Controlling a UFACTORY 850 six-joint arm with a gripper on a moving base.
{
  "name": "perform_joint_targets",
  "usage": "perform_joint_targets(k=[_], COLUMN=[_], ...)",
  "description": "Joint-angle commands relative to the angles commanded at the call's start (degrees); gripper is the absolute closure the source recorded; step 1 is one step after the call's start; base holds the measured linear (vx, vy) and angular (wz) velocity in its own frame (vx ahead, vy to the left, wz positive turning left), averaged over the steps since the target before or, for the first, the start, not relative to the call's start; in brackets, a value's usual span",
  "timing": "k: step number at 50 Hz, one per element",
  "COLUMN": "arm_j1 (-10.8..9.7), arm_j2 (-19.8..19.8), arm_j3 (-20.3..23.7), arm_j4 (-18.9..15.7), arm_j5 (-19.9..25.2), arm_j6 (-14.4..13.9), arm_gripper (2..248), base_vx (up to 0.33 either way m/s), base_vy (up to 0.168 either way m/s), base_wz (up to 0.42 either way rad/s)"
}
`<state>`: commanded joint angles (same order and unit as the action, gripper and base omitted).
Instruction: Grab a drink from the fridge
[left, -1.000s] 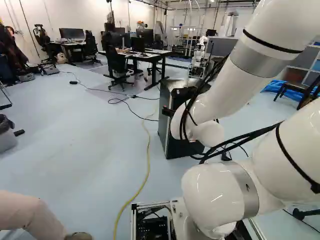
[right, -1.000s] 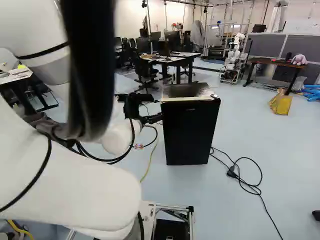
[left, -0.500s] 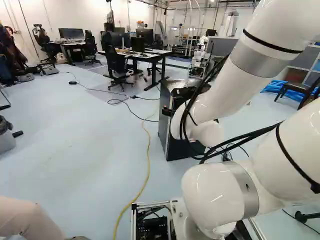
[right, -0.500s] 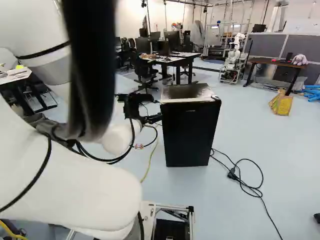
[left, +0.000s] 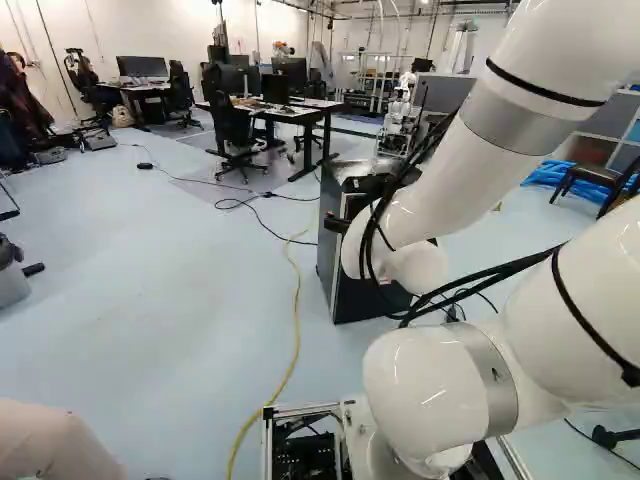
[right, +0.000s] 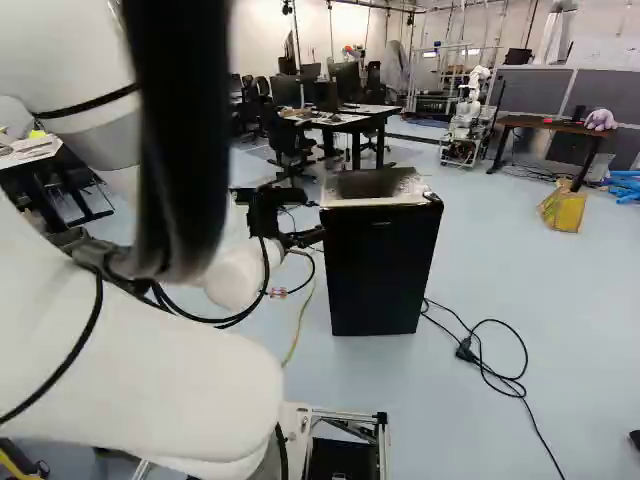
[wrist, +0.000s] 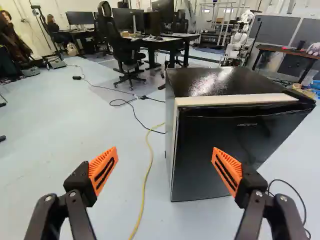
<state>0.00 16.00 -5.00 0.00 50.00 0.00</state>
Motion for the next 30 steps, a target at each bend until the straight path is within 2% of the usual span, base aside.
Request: perform_joint_targets(k=[30], arm_j1=[0.18], arm_j2=[-0.27], arm_j3=[-0.23], arm_j4=[0.43], arm_j5=[0.02], arm_j6=[0.00], arm_gripper=[3], base_vx=[0.000], base_vy=[0.000], base_wz=[0.000])
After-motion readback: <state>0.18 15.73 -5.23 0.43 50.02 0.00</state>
